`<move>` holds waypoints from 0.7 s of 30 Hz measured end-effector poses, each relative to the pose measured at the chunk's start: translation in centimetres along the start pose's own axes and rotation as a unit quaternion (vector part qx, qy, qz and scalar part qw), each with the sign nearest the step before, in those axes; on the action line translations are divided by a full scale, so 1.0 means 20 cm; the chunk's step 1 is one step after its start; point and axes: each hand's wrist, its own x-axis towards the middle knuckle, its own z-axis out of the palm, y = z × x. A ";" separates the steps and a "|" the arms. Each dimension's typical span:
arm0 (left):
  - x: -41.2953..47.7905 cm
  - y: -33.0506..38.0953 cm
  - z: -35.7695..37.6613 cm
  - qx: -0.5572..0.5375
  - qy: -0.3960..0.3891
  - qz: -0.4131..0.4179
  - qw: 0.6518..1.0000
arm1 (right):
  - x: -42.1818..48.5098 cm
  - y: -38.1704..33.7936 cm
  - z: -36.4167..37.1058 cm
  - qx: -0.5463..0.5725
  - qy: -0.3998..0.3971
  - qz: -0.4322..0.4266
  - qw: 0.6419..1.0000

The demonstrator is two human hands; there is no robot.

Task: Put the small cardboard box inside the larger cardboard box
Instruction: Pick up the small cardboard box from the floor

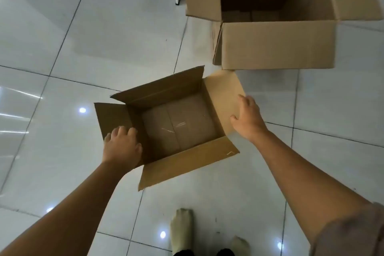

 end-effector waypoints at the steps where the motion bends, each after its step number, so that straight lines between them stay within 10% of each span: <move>1: 0.02 -0.02 0.01 0.005 0.010 -0.005 1.000 | 0.03 -0.01 0.02 -0.005 0.010 0.013 1.000; 14: 0.12 -0.13 0.20 -0.087 0.102 -0.066 0.989 | 0.17 -0.08 0.13 -0.052 0.138 0.066 0.987; 21: 0.10 -0.13 0.21 -0.302 0.088 -0.215 0.925 | 0.11 -0.12 0.22 -0.002 0.124 0.038 0.991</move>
